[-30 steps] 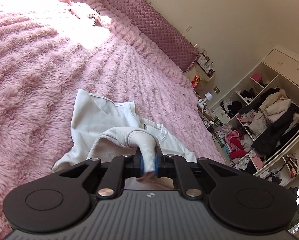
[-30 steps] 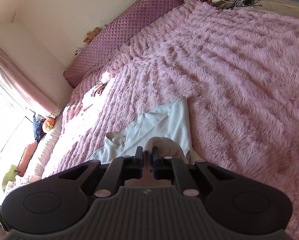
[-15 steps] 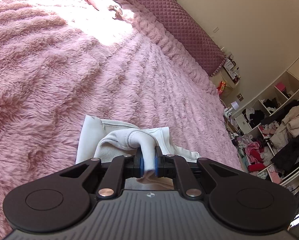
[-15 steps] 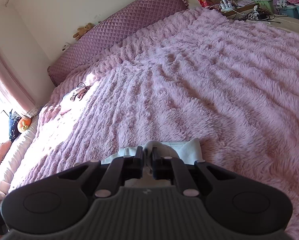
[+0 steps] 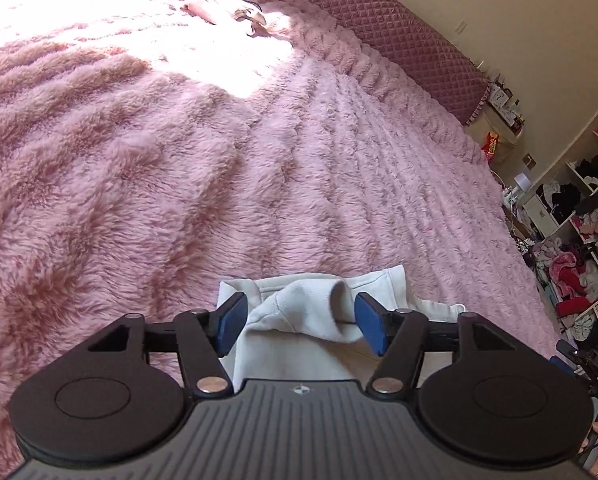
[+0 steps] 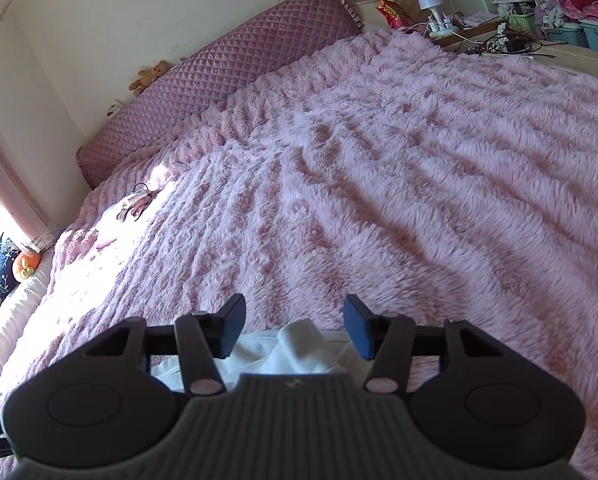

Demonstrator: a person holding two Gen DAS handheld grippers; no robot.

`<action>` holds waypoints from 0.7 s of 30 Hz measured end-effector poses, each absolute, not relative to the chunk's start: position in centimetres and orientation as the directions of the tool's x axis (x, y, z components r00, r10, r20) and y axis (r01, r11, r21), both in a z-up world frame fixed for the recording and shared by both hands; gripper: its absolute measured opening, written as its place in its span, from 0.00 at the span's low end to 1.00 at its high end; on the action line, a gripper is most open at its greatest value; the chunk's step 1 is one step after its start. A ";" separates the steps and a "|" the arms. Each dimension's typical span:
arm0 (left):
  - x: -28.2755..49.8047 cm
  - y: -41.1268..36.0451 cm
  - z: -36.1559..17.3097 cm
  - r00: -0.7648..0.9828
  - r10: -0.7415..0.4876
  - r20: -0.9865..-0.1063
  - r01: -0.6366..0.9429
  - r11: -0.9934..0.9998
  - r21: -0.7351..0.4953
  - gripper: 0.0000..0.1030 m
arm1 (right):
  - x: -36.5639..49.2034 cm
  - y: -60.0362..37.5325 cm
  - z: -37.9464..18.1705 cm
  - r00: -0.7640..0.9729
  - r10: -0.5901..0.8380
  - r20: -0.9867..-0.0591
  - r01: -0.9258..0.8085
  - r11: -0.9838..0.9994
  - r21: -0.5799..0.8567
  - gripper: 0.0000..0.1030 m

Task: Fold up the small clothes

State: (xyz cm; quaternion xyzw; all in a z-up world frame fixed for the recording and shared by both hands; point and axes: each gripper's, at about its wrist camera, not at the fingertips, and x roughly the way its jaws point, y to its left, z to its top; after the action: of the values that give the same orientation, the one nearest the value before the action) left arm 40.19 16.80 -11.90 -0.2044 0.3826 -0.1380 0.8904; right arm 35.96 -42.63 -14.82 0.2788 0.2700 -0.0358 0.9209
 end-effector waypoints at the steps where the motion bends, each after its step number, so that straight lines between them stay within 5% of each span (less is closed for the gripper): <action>1: 39.3 17.3 -11.1 0.686 -0.390 -0.614 0.103 0.888 -0.449 0.80 | 35.3 -42.7 -14.4 0.852 0.103 -0.513 0.187 0.855 0.483 0.53; 10: 28.8 19.8 -12.0 0.613 -0.481 -0.627 0.231 0.868 -0.440 0.80 | 24.0 -42.0 -14.9 0.772 0.225 -0.595 -0.024 0.945 0.326 0.62; 21: 25.1 21.9 -15.8 0.576 -0.505 -0.642 0.178 0.845 -0.505 0.80 | 18.2 -43.0 -17.9 0.718 0.265 -0.643 0.030 0.912 0.410 0.68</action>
State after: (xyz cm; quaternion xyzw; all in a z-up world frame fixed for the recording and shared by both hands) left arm 25.10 21.90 -15.81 -0.1967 0.4157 -0.1974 0.8657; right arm 18.19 -43.03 -17.93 0.1997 0.3695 0.0651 0.9052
